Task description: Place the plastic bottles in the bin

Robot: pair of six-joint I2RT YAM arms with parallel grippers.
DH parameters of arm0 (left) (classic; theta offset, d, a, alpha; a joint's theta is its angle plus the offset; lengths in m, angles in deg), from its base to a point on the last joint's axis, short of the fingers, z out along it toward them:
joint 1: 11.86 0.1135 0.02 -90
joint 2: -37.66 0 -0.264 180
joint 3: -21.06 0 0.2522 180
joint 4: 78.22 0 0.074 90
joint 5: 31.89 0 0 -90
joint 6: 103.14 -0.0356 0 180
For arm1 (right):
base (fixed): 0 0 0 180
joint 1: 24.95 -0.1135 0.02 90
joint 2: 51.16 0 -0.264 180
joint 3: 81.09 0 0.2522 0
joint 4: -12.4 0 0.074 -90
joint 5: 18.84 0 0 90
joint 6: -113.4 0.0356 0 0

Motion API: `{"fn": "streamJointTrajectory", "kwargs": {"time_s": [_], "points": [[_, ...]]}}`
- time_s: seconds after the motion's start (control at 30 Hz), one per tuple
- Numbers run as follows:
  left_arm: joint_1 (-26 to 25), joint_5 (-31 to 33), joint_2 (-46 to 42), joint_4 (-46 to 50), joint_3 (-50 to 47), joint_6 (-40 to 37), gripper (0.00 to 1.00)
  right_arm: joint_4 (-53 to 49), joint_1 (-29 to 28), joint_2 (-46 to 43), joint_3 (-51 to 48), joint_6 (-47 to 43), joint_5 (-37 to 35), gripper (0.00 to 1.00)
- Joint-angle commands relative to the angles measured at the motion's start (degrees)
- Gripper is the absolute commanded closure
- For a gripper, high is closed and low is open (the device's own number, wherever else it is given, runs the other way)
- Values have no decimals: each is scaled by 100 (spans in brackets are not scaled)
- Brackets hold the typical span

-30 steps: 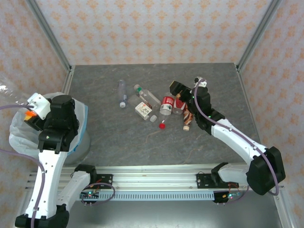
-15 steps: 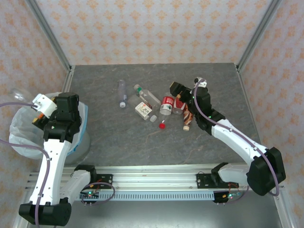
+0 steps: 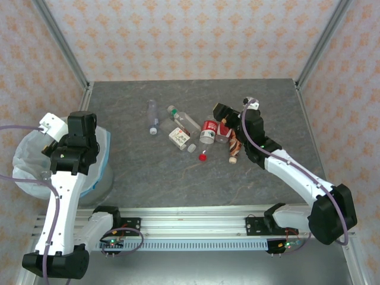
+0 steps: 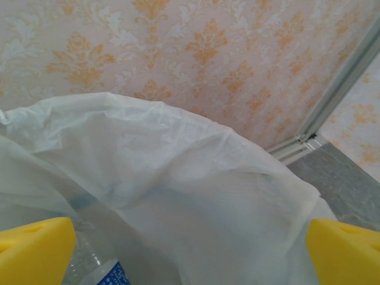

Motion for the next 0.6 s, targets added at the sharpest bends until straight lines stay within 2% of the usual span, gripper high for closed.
{"fn": "streamJointTrajectory", "kwargs": {"time_s": [0.0,0.17,0.33,0.57], "points": [[49,-638,-136,-87,170,-272,0,333,66,-118,-226,-84,120,1],[47,-1578,-143,-327,243,-545,0,-212,82,-291,-193,-399,162,1],[48,-3538,-326,-1414,-115,-1180,0,-766,92,-497,-461,-353,-445,1],[37,-4724,-176,-1711,-101,-1502,0,-1772,104,-748,-643,-363,-581,1]]}}
